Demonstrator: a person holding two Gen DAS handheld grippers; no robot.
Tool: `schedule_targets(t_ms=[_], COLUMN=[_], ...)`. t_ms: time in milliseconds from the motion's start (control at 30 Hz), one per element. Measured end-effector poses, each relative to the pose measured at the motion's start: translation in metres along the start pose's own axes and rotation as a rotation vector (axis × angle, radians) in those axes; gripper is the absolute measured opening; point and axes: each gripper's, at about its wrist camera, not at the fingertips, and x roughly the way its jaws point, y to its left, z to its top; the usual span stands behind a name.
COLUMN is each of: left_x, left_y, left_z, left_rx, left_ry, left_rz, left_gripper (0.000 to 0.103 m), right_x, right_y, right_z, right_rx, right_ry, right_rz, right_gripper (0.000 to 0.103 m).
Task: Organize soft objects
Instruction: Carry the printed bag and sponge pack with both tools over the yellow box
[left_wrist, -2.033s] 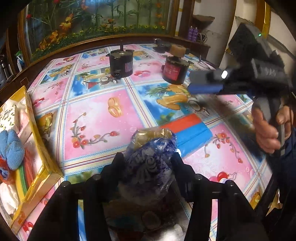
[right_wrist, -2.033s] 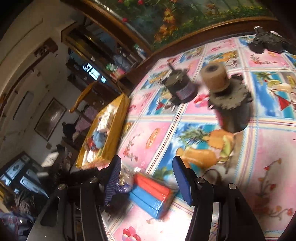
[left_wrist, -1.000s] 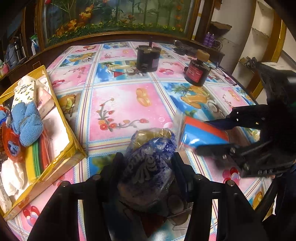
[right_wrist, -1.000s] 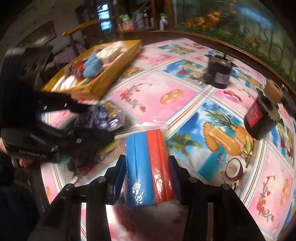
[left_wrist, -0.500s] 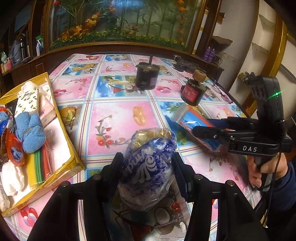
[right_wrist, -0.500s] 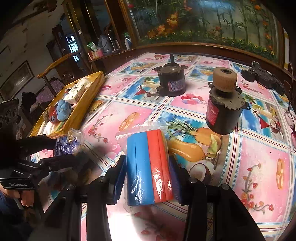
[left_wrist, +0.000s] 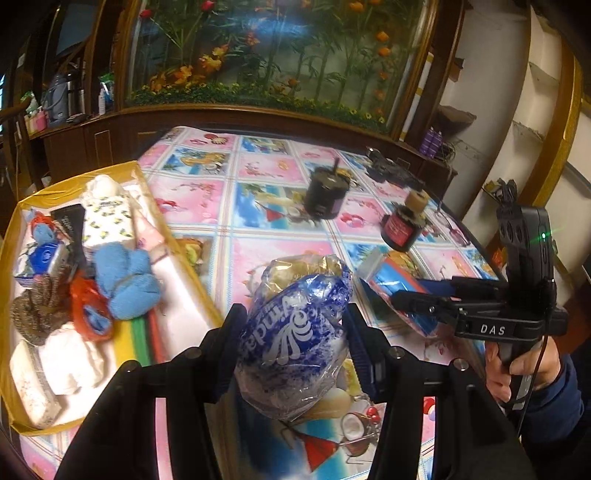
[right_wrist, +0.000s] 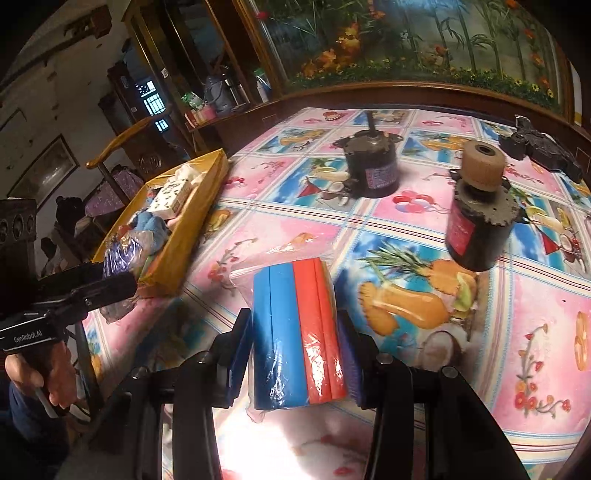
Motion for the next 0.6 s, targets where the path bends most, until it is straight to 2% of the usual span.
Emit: schedule_targets(t_ms=[367, 600], left_x=[-0.045, -0.056], left_y=[0.069, 0.115], left_z=[0.018, 0.027], left_rx=[-0.116, -0.180], left_ry=[-0.114, -0.139], left_rz=[0.075, 0.134], left_gripper=[0.053, 0.053], right_x=[0.022, 0.045], right_y=[0.069, 0.124], right_z=[0.043, 0.081], right_rx=[-0.031, -0.070], right_ry=[0.015, 0.019], right_rz=[0.062, 0.095], right_gripper=[0.048, 0.048])
